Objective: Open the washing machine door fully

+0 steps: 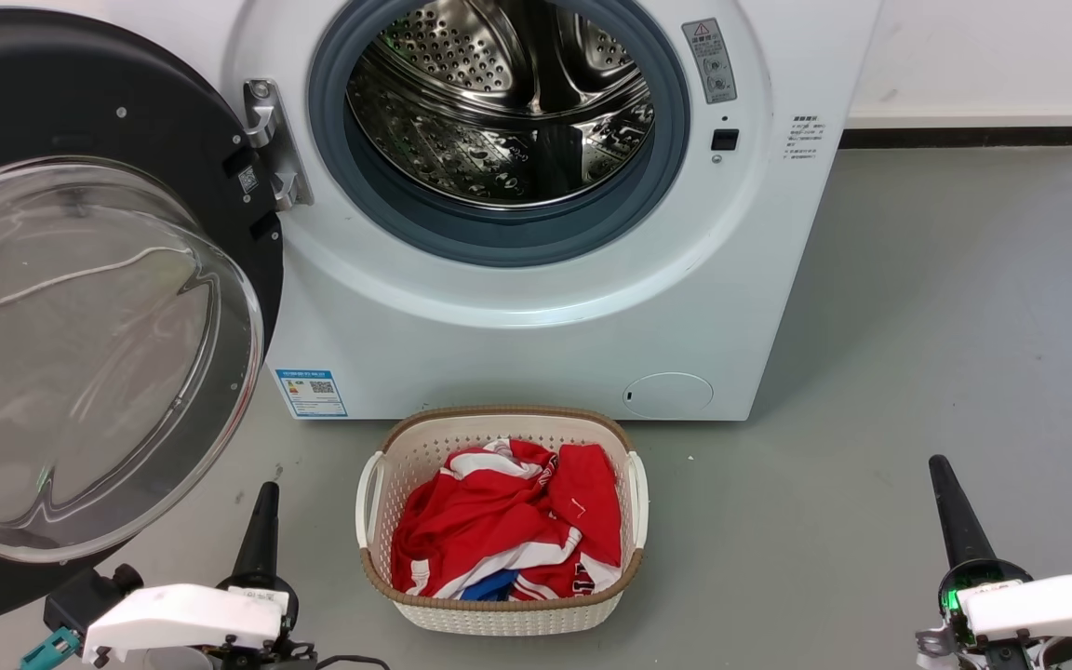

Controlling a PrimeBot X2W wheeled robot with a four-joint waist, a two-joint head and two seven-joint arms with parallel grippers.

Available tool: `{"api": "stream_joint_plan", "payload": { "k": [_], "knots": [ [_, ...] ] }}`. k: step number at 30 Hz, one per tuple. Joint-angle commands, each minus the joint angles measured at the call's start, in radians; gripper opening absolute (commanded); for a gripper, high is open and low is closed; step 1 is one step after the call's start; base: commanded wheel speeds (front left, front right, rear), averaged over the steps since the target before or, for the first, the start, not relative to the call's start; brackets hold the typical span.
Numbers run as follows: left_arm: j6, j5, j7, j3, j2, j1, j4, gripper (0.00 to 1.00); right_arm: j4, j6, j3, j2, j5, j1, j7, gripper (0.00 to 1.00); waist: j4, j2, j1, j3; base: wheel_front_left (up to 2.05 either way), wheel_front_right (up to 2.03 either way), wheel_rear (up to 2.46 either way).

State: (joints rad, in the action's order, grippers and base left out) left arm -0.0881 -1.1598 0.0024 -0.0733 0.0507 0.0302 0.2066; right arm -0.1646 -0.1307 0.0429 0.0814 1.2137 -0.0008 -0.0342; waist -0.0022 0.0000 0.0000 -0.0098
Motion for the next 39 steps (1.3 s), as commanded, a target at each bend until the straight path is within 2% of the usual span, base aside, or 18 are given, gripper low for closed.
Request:
{"api": "stream_joint_plan", "payload": {
  "k": [1, 39],
  "knots": [
    [-0.006, -0.029, 0.008, -0.006, 0.000, 0.027, -0.003, 0.00, 0.001, 0.000, 0.003, 0.006, 0.030, -0.029, 0.008, 0.00, 0.000, 0.0000, 0.0000, 0.000, 0.00, 0.00, 0.00],
    [-0.038, -0.368, 0.093, -0.035, -0.001, 0.074, 0.032, 0.00, -0.064, 0.000, 0.027, -0.002, 0.351, -0.095, 0.097, 0.00, 0.002, 0.0000, 0.0000, 0.010, 0.00, 0.00, 0.00]
  ]
}}
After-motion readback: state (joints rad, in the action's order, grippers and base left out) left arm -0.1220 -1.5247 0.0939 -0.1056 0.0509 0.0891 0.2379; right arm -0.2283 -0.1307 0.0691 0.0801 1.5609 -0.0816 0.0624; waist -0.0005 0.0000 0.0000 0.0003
